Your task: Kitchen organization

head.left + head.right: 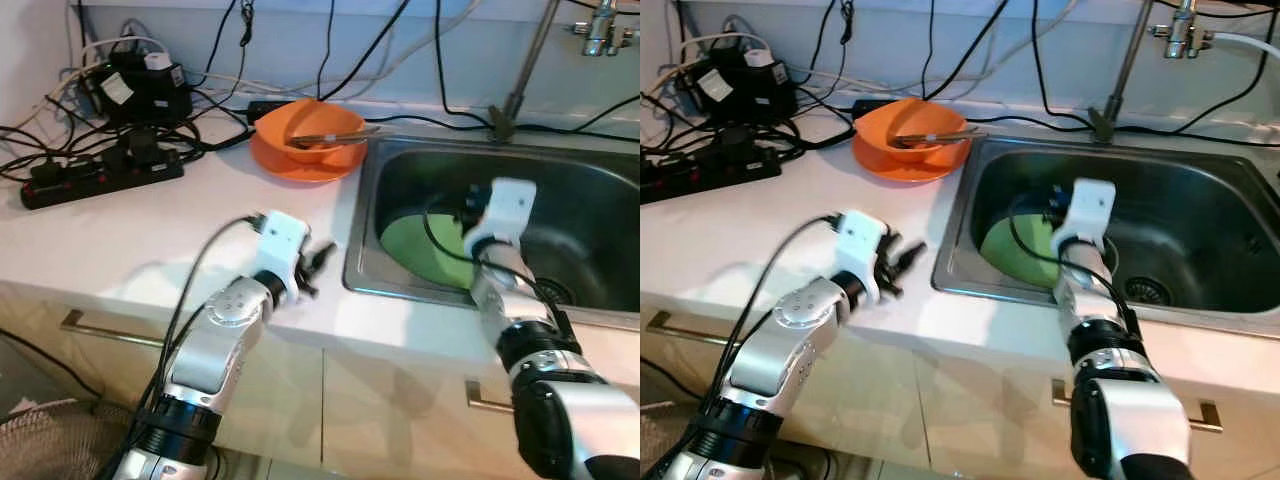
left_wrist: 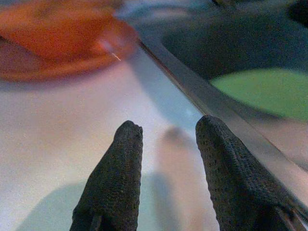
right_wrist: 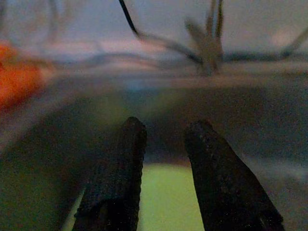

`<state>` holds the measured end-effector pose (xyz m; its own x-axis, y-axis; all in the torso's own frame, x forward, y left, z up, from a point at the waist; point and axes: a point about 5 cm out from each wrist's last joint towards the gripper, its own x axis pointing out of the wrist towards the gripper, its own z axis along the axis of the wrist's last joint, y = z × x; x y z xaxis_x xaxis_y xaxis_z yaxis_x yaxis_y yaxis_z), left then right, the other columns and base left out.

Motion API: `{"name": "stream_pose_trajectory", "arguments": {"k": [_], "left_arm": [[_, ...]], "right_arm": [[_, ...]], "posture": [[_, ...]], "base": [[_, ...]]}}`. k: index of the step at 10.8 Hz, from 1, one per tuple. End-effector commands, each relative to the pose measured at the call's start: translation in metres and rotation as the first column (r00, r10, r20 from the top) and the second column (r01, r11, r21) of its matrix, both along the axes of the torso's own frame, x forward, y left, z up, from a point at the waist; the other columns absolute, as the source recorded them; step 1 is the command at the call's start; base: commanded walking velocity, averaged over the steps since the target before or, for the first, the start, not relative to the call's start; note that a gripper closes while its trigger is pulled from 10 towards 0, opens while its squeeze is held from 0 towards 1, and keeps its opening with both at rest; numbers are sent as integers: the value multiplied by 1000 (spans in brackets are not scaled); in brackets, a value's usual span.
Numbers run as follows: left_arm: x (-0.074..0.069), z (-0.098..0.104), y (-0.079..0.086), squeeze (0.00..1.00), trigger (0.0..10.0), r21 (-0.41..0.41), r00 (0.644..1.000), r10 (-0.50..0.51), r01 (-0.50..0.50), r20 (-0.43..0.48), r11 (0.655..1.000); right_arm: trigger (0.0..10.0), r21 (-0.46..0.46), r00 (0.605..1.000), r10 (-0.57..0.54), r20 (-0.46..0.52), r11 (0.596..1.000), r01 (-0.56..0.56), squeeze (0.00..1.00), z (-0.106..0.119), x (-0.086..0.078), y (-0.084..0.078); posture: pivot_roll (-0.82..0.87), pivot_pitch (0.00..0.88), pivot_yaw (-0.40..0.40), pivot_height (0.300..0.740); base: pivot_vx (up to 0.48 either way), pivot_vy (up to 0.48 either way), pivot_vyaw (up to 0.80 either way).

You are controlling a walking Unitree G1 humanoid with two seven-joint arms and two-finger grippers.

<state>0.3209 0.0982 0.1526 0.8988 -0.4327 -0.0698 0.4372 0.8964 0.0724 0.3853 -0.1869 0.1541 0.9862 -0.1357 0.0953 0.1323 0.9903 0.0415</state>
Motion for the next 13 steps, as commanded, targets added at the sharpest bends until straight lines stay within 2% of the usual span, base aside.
{"name": "stream_pose_trajectory", "arguments": {"k": [1, 2, 3, 4, 6, 7, 9, 13], "left_arm": [[5, 8, 8, 0, 10000, 0, 997, 57, -57, 58, 998], [11, 21, 21, 0, 10000, -25, 973, 173, -171, 156, 985], [13, 30, 29, 0, 10000, -39, 947, 237, -234, 218, 972], [16, 32, 34, 0, 10000, -37, 935, 267, -266, 235, 963], [19, 31, 37, 0, 10000, -15, 915, 287, -295, 285, 955], [19, 35, 40, 0, 10000, -50, 901, 306, -306, 309, 951], [20, 38, 44, 0, 10000, -68, 888, 323, -319, 328, 945], [20, 38, 42, 0, 10000, -83, 887, 315, -305, 337, 949]], "right_arm": [[10000, -19, 998, 32, 60, 999, -31, 0, 8, 0, 5], [10000, -58, 978, 105, 181, 994, -96, 0, 24, -4, 20], [10000, -48, 954, 133, 268, 991, -125, 0, 35, -10, 30], [10000, -30, 948, 139, 286, 990, -137, 0, 37, -14, 37], [10000, -17, 964, 156, 214, 988, -156, 0, 14, -23, 48], [10000, -38, 959, 178, 220, 984, -173, 0, 15, -27, 51], [10000, -19, 958, 165, 234, 986, -165, 0, 21, -25, 50], [10000, -22, 959, 169, 228, 985, -169, 0, 21, -27, 54]], "posture": [[210, 26, 26, 740], [206, 26, 26, 740], [201, 25, 28, 740], [195, 24, 29, 740], [188, 11, 31, 740], [186, 10, 33, 740], [185, 0, 33, 740], [186, 0, 35, 740]], "base": [[0, 0, 0], [0, 0, 0], [0, 0, 0], [0, 0, 0], [0, 0, 0], [0, 0, 0], [0, 0, 0], [0, 0, 0]]}}
